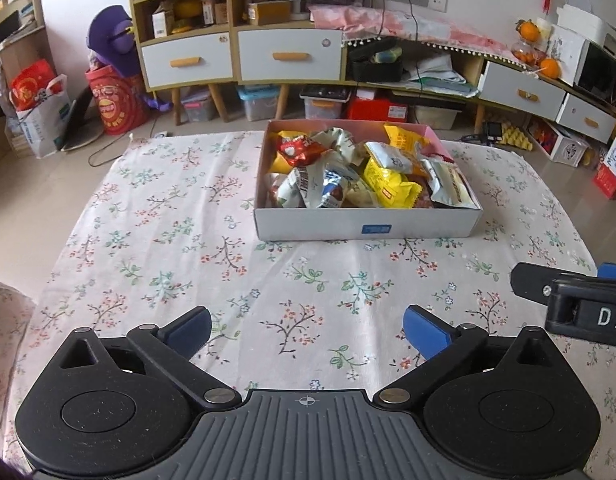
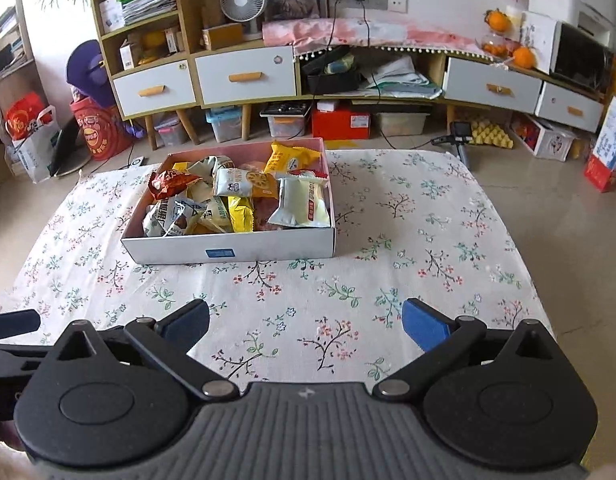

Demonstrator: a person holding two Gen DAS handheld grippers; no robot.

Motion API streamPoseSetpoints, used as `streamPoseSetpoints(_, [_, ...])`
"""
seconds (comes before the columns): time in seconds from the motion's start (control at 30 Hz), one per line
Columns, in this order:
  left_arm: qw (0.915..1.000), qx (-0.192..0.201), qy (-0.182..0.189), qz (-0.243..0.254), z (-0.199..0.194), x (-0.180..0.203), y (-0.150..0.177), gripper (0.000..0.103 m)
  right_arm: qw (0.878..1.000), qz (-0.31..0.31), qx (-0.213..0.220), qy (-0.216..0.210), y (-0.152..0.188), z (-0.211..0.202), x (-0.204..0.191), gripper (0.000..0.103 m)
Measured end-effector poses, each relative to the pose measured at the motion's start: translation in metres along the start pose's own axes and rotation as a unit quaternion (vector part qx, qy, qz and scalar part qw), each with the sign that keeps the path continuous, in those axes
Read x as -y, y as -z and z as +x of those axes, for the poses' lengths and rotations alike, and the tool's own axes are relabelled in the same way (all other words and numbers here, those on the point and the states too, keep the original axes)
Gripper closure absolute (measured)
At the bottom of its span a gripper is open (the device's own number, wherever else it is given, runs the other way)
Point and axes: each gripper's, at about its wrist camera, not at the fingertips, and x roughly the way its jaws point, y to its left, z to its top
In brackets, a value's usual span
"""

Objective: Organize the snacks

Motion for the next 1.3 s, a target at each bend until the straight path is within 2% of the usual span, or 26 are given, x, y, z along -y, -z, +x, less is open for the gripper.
streamPoseSetpoints(0.37, [0.9996, -0.004, -0.021, -0.018, 0.003, -0.018, -0.005, 0.0, 1.0, 0.004, -0.009, 0.005, 0.005, 0.004, -0.006, 0.0])
streamPoseSetpoints(1.3, [0.9991, 0.009, -0.04, -0.011, 0.0, -0.012, -0.01, 0.0, 1.0, -0.019, -0.023, -0.008, 0.003, 0.004, -0.013, 0.0])
